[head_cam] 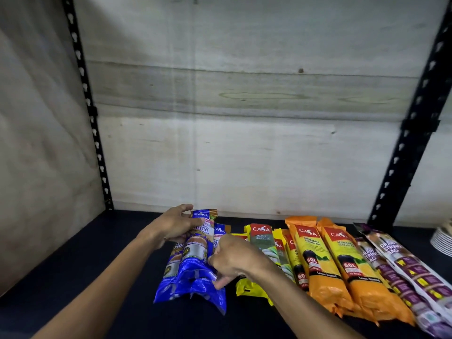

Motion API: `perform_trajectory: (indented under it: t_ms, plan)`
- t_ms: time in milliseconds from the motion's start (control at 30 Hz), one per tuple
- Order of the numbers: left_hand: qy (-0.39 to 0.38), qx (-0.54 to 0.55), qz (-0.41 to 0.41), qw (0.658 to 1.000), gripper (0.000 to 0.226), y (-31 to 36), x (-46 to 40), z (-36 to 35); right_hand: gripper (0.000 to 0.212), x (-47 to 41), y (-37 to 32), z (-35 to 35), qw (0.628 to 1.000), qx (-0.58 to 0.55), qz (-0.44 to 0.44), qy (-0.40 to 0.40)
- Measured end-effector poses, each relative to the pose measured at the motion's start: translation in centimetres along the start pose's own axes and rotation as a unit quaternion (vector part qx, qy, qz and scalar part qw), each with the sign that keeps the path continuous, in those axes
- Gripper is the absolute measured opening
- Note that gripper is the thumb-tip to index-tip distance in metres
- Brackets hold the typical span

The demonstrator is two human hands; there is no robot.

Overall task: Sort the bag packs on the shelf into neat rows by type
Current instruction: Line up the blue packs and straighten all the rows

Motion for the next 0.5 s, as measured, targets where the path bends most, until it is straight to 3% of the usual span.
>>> perform_trajectory:
  t_ms: [133, 233, 367, 500]
  plan:
    - [0.000, -0.006, 0.002, 1.000, 0.070, -0.3, 0.6, 0.8, 0.027, 0.7, -0.4, 2.2, 0.994, 0.049, 0.021, 0.098]
    - [0.009, -0.032, 0.022, 0.999, 0.056, -1.4, 1.3, 1.1, 0.036, 1.0, -0.7, 3.1, 0.987, 0.036, 0.044, 0.150]
    - [-0.015, -0.015, 0.064, 0.998, 0.037, -3.6, 1.8, 0.7, 0.047, 0.7, -0.6, 1.8, 0.992, -0.012, 0.036, 0.116]
    - [-0.037, 0.039, 0.070, 0.996, 0.038, -4.7, 1.8, 0.4, 0.051, -0.2, 0.0, 0.6, 0.994, -0.091, 0.006, 0.056]
Point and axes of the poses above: each hand's wrist, its own x-axis away from the middle knuckle, its own z-axis out of the back of the hand, y = z × x, the point moved 8 cm from there along -x, towards the middle knuckle, and after that the axes turned 10 degrees about -z, right-handed, at the moved point
